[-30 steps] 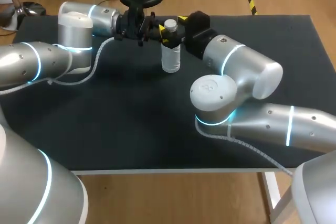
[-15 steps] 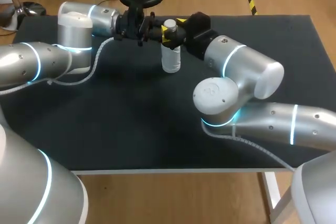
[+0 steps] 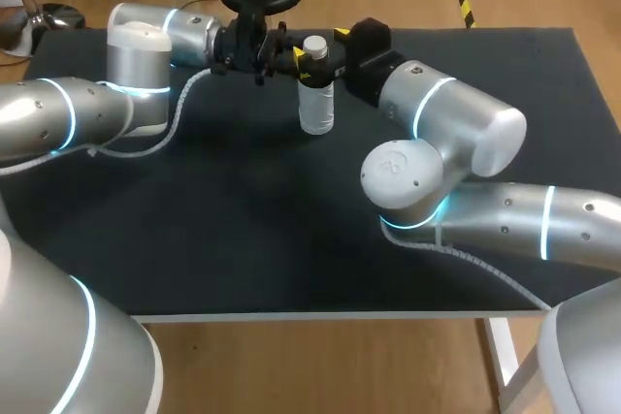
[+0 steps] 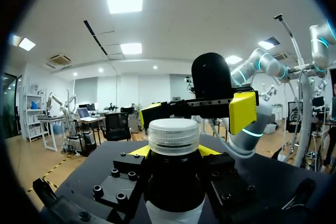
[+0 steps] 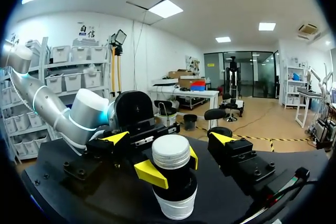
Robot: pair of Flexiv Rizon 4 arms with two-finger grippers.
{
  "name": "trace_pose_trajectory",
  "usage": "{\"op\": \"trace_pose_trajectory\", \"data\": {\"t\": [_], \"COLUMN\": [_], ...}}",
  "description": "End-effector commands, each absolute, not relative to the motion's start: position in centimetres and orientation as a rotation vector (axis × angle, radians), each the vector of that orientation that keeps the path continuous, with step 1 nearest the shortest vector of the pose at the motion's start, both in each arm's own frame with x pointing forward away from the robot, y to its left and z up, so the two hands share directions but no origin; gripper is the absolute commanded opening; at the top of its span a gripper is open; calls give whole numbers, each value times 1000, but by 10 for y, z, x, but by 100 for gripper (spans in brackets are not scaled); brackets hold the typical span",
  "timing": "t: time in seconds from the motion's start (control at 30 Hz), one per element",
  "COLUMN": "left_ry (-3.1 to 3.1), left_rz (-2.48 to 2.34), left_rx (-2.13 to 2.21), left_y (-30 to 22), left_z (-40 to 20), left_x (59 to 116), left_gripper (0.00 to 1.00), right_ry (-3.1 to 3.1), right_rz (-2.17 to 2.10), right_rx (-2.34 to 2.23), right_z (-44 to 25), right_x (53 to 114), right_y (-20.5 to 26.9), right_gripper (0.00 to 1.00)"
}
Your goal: Unscrew the bottle cap
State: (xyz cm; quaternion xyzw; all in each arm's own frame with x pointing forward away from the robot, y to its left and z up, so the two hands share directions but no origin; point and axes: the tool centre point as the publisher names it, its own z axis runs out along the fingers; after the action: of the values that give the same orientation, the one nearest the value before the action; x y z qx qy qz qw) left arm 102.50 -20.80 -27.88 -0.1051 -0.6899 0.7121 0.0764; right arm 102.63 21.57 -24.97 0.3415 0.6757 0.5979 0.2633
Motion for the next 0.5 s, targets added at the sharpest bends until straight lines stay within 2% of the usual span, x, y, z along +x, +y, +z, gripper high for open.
{"op": "trace_pose_trajectory", "data": {"t": [0.03,0.23,0.33,0.4,0.5], "left_ry": [-2061,-2061,-2061,-2061,-2061], "left_rz": [2133,2133,2133,2133,2133], "left_rx": [-322,-322,-322,-322,-322], "left_y": [-209,-209,-209,-209,-209], "left_z": [-280,-280,-280,-280,-280], "left_x": [1029,1029,1029,1029,1029], "left_gripper": [0,0,0,0,0], "right_ry": [1837,1845,1849,1852,1851], "right_rz": [1607,1606,1605,1605,1609], "right_rx": [927,928,930,933,939], "right_z": [-247,-248,-249,-250,-251], "right_x": [1029,1030,1031,1031,1031], "right_y": [218,220,220,220,219], "right_gripper": [100,100,94,84,56]}}
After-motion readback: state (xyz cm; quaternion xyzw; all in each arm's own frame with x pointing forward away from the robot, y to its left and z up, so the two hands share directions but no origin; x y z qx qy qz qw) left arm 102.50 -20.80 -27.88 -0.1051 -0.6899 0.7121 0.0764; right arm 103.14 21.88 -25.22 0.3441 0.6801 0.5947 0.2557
